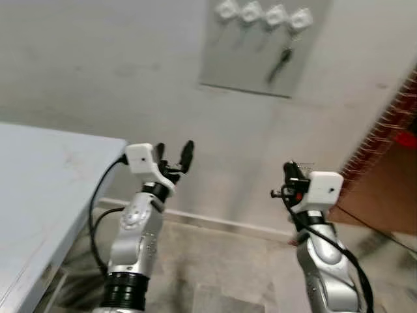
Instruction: Hang keys on a hook
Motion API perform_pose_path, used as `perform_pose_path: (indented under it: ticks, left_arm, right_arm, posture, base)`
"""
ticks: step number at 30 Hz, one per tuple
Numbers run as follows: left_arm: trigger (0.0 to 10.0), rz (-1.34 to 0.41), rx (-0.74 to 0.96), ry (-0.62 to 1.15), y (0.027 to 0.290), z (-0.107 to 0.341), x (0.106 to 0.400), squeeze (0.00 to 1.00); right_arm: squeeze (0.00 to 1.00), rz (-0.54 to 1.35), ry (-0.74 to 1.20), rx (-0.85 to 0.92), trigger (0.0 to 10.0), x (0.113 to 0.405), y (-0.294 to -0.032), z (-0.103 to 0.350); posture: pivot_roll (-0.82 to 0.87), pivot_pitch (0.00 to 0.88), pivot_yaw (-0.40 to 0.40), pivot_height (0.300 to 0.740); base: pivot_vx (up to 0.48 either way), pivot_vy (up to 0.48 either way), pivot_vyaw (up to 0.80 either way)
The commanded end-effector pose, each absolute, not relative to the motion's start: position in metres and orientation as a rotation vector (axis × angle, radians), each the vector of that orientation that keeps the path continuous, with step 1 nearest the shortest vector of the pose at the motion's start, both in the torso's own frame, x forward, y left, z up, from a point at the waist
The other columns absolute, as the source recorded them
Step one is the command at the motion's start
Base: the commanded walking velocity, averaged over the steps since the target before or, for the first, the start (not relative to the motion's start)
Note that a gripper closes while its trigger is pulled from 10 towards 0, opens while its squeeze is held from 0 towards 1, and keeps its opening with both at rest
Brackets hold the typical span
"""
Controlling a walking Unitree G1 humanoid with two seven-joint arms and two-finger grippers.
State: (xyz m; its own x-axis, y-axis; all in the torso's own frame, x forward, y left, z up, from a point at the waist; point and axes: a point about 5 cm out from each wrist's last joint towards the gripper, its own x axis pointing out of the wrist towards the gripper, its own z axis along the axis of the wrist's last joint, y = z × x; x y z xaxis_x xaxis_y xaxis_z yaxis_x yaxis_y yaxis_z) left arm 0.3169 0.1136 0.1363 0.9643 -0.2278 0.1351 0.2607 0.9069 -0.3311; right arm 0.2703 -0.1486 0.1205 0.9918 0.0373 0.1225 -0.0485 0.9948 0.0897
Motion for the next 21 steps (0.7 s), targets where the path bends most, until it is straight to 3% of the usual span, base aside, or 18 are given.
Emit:
perform_pose_path:
  ticks: [1, 7, 13, 21]
  left_arm:
    - [10.0, -0.267, -0.341, -0.089, 0.11, 0.139, 0.318, 0.0]
    - [10.0, -0.33, -0.258, -0.067, 0.112, 0.133, 0.311, 0.0]
    - [10.0, -0.379, -0.185, -0.054, 0.125, 0.134, 0.313, 0.0]
    - [10.0, -0.347, -0.149, -0.093, 0.138, 0.149, 0.324, 0.0]
  right_arm:
    - [0.0, 0.034, -0.157, 0.079, 10.0, 0.273, -0.152, 0.128]
    - [0.0, 0.072, -0.158, -0.003, 10.0, 0.272, -0.165, 0.126]
    - [0.0, 0.087, -0.154, -0.106, 10.0, 0.28, -0.195, 0.13]
    - [0.0, 0.071, -0.217, -0.128, 10.0, 0.292, -0.203, 0.148]
  posture:
    - [-0.03, 0.0, -0.026, 0.74]
    - [-0.03, 0.0, -0.025, 0.74]
    - [-0.03, 0.0, -0.022, 0.74]
    - [-0.02, 0.0, -0.023, 0.74]
  base:
    - [0.0, 0.0, 0.0]
    - [0.0, 0.0, 0.0]
    - [0.0, 0.0, 0.0]
    - [0.0, 0.0, 0.0]
